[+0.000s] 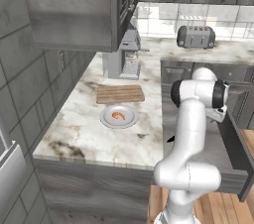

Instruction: Pick up the knife from the drawer and place it on the cutting board. Then place the meat from the plate to the cutting board.

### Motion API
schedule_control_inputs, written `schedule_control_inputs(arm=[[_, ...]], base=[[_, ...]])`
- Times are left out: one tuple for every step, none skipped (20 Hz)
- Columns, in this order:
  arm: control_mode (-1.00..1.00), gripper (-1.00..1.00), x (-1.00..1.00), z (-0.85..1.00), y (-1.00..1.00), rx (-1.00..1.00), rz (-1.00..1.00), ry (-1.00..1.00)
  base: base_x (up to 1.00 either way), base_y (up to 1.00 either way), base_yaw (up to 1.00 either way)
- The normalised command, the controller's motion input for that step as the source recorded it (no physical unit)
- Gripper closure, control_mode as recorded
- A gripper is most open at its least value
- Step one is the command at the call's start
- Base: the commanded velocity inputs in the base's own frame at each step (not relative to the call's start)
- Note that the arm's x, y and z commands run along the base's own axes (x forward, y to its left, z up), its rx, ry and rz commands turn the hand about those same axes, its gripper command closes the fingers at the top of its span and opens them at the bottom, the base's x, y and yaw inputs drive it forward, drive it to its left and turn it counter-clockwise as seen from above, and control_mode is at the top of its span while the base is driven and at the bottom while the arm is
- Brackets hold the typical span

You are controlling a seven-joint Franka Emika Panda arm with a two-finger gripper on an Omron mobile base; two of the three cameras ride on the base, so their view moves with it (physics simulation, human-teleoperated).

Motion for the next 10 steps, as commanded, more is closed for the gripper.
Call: schedule_control_inputs(arm=[[-1.00,-1.00,0.31,-0.42,0.00,0.04,0.00,0.00],[-1.00,-1.00,0.32,-0.45,0.00,0.03,0.00,0.00],[-1.00,-1.00,0.31,-0.46,0.00,0.03,0.00,0.00],[-1.00,-1.00,0.34,-0.48,0.00,0.03,0.00,0.00],[-1.00,-1.00,0.39,-0.46,0.00,0.01,0.00,0.00],[-1.00,-1.00,0.39,-0.43,0.00,0.00,0.00,0.00],[-1.00,-1.00,0.39,-0.36,0.00,0.00,0.00,0.00],[-1.00,-1.00,0.49,-0.33,0.00,0.00,0.00,0.00],[-1.00,-1.00,0.50,-0.36,0.00,0.00,0.00,0.00],[-1.00,-1.00,0.47,-0.41,0.00,0.00,0.00,0.00]], base=[[0.00,0.00,0.00],[0.00,0.00,0.00],[0.00,0.00,0.00],[0.00,0.00,0.00],[0.00,0.00,0.00],[0.00,0.00,0.00],[0.00,0.00,0.00],[0.00,0.00,0.00],[0.00,0.00,0.00],[0.00,0.00,0.00]])
